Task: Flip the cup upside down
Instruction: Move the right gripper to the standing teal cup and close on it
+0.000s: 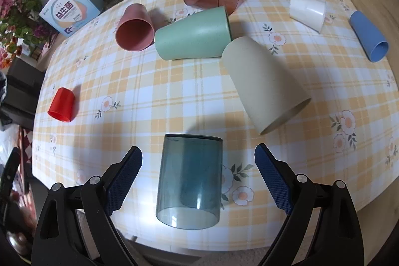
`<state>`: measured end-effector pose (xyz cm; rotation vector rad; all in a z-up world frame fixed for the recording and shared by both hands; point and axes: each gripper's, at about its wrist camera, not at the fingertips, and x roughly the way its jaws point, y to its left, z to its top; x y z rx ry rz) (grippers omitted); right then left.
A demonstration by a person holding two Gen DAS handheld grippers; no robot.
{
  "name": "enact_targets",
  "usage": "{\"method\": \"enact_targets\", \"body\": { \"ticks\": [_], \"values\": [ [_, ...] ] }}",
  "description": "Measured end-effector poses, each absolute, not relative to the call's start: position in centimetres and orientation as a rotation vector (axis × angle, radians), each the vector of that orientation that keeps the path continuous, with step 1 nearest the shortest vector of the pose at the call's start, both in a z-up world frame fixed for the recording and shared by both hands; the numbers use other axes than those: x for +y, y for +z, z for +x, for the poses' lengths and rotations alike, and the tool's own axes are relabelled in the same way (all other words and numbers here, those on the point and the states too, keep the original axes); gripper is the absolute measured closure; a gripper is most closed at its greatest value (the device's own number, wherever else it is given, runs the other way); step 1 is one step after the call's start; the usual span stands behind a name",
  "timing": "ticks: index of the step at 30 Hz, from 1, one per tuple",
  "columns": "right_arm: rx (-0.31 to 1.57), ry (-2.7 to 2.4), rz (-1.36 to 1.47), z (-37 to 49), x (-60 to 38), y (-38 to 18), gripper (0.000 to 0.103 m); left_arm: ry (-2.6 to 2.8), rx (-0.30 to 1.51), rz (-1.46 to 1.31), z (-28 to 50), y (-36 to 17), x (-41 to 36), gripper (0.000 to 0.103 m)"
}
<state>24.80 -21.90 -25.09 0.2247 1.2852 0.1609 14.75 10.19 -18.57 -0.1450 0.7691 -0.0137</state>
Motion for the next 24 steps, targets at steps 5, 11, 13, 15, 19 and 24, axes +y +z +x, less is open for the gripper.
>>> {"method": "enact_targets", "body": {
  "ticks": [5,11,13,15,19,24],
  "values": [
    [1.334,0.165,0.279,25.7,-21.5,-25.6,0.02,-0.025,0.788,-0.156,14.8,-19.2,10.3,0.006],
    [1.423,0.132,0.236,26.8,-20.4,-26.9,0.028,-0.039,0.803,-0.182,14.7,-19.8,10.4,0.006],
    [1.438,0.125,0.226,27.0,-20.3,-27.4,0.028,-0.042,0.81,-0.191,14.7,-20.0,10.4,0.006],
    [1.452,0.117,0.217,27.3,-20.1,-27.9,0.029,-0.043,0.818,-0.198,14.7,-20.3,10.5,0.006],
    [1.474,0.103,0.23,27.6,-20.0,-29.0,0.031,-0.046,0.827,-0.211,14.7,-20.6,10.5,0.006],
    [1.497,0.101,0.241,27.5,-20.1,-30.0,0.031,-0.056,0.839,-0.215,14.7,-21.0,10.2,0.006]
  ]
}}
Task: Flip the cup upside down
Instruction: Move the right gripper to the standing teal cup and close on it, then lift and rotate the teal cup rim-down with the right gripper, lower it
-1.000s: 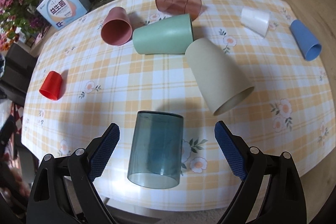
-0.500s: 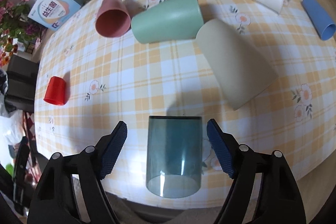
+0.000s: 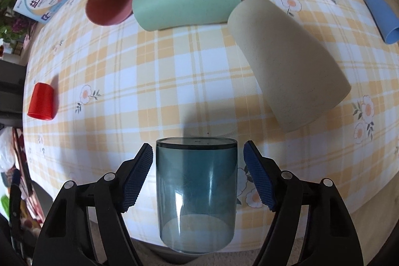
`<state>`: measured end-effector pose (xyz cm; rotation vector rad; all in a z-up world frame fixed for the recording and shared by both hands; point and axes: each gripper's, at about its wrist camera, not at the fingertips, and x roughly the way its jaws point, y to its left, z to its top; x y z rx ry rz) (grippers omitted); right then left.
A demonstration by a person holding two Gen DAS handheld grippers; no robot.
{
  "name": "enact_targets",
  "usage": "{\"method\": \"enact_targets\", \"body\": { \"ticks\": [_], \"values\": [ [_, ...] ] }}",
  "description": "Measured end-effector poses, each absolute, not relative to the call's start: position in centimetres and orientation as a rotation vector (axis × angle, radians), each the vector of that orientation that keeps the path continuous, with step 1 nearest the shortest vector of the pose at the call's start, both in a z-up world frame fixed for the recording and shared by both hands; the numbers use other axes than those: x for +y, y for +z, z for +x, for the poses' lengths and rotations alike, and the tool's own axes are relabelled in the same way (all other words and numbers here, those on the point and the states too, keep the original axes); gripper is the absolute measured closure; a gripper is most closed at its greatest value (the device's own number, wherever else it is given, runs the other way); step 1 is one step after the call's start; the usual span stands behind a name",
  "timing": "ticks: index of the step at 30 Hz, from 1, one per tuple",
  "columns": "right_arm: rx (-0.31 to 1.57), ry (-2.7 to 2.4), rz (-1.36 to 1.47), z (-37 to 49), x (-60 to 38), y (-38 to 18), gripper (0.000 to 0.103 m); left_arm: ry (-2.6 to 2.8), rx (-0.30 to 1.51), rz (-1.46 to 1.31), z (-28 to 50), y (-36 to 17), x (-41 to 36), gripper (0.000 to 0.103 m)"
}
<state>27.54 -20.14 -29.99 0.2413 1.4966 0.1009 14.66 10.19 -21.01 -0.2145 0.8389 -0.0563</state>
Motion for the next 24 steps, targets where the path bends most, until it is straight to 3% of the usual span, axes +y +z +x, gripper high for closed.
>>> {"method": "enact_targets", "body": {
  "ticks": [6,24],
  "values": [
    [1.496,0.111,0.278,27.2,-20.5,-30.4,0.041,-0.062,0.854,-0.209,14.7,-21.3,9.8,0.006],
    [1.233,0.167,0.335,19.5,-24.1,-26.7,0.041,-0.071,0.893,-0.21,14.1,-21.6,7.7,0.006]
  ]
}}
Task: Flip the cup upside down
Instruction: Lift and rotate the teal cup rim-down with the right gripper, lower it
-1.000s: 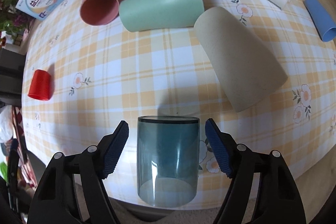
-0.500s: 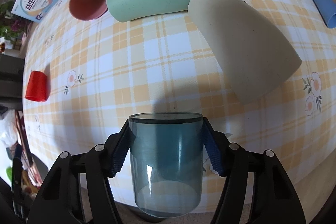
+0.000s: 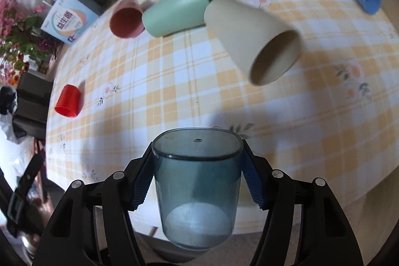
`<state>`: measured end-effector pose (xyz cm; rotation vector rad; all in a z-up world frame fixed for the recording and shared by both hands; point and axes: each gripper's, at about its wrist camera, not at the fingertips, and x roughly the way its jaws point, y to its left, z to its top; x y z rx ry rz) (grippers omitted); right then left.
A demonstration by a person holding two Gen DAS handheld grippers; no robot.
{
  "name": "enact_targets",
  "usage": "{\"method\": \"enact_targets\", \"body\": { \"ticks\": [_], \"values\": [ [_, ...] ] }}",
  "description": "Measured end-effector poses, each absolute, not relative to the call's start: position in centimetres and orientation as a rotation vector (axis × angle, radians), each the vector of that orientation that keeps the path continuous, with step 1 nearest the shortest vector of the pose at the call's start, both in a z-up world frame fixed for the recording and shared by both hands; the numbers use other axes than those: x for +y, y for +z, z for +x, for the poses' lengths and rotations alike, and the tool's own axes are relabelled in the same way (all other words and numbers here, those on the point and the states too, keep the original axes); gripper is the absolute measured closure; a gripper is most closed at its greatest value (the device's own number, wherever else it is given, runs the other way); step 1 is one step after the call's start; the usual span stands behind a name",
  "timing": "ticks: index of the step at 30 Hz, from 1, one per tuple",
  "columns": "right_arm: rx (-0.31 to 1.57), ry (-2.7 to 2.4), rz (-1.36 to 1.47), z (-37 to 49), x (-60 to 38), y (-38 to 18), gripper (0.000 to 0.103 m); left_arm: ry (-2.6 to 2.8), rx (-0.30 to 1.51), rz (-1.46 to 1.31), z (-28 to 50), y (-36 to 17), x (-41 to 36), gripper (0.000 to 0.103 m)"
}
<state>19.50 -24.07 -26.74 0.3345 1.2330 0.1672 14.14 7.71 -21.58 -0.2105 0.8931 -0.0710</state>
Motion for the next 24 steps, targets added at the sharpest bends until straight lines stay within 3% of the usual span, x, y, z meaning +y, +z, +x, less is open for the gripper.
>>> {"method": "enact_targets", "body": {
  "ticks": [13,24],
  "values": [
    [1.053,0.102,0.264,19.0,-27.3,-23.5,0.041,-0.083,0.876,-0.154,13.4,-20.5,5.6,0.006],
    [1.012,0.016,0.136,19.3,-27.0,-25.0,0.041,-0.076,0.882,-0.151,13.4,-20.6,5.7,0.006]
  ]
}}
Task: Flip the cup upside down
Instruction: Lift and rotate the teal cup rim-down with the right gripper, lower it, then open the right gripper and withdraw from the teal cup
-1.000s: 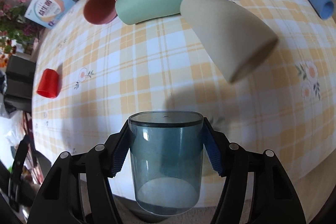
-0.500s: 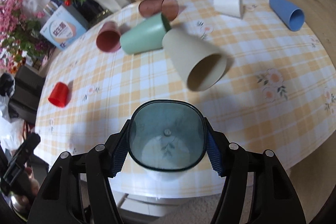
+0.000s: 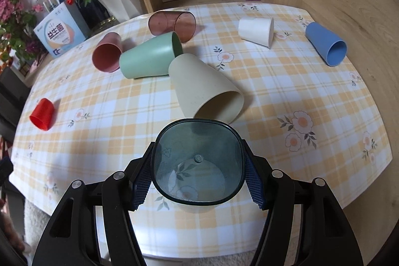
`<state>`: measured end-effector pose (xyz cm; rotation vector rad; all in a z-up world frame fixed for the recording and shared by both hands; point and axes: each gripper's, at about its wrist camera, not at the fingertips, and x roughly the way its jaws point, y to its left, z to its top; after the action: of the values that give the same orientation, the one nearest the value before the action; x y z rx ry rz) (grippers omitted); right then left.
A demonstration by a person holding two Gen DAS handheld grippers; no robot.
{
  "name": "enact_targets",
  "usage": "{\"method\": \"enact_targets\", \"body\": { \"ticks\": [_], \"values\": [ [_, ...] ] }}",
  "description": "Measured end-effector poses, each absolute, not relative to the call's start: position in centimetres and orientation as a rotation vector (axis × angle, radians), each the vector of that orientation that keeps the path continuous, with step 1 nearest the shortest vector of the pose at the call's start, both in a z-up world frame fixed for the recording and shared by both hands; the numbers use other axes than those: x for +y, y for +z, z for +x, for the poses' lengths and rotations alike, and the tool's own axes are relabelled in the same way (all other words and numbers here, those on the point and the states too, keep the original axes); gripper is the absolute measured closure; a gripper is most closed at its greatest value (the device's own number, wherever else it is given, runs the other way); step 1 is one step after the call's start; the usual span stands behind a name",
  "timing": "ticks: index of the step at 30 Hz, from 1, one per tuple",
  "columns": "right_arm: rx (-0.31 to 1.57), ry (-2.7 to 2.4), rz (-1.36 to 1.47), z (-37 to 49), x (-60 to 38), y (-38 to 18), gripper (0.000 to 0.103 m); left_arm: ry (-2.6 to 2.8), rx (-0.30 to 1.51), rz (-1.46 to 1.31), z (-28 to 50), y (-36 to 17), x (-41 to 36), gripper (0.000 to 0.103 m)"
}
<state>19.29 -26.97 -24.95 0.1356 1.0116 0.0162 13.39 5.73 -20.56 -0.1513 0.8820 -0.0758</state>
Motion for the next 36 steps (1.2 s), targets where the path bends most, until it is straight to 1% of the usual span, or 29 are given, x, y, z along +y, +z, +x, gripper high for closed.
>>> {"method": "enact_targets", "body": {
  "ticks": [3,16,27,31,32,33,34,36],
  "values": [
    [0.976,0.009,0.096,19.4,-26.4,-25.0,0.041,-0.071,0.877,-0.152,13.4,-20.5,5.8,0.006],
    [0.996,0.032,0.025,18.9,-24.1,-25.5,0.041,-0.068,0.888,-0.165,13.6,-20.7,6.2,0.006],
    [1.022,0.053,0.044,18.8,-24.0,-25.1,0.04,-0.054,0.884,-0.165,13.5,-20.2,6.4,0.006],
    [1.001,0.075,0.074,18.3,-24.0,-23.8,0.031,-0.057,0.855,-0.137,13.1,-19.0,6.2,0.006],
    [0.985,0.078,0.08,18.0,-24.0,-23.2,0.03,-0.059,0.846,-0.128,13.0,-18.6,6.1,0.006],
    [0.967,0.09,0.095,17.7,-24.0,-22.6,0.028,-0.061,0.834,-0.116,12.9,-18.0,6.0,0.006],
    [0.952,0.1,0.11,17.4,-24.1,-22.0,0.016,-0.061,0.822,-0.104,12.7,-17.4,5.9,0.006],
    [0.918,0.113,0.142,16.8,-24.2,-20.5,0.014,-0.066,0.793,-0.082,12.3,-16.1,5.8,0.006]
  ]
}}
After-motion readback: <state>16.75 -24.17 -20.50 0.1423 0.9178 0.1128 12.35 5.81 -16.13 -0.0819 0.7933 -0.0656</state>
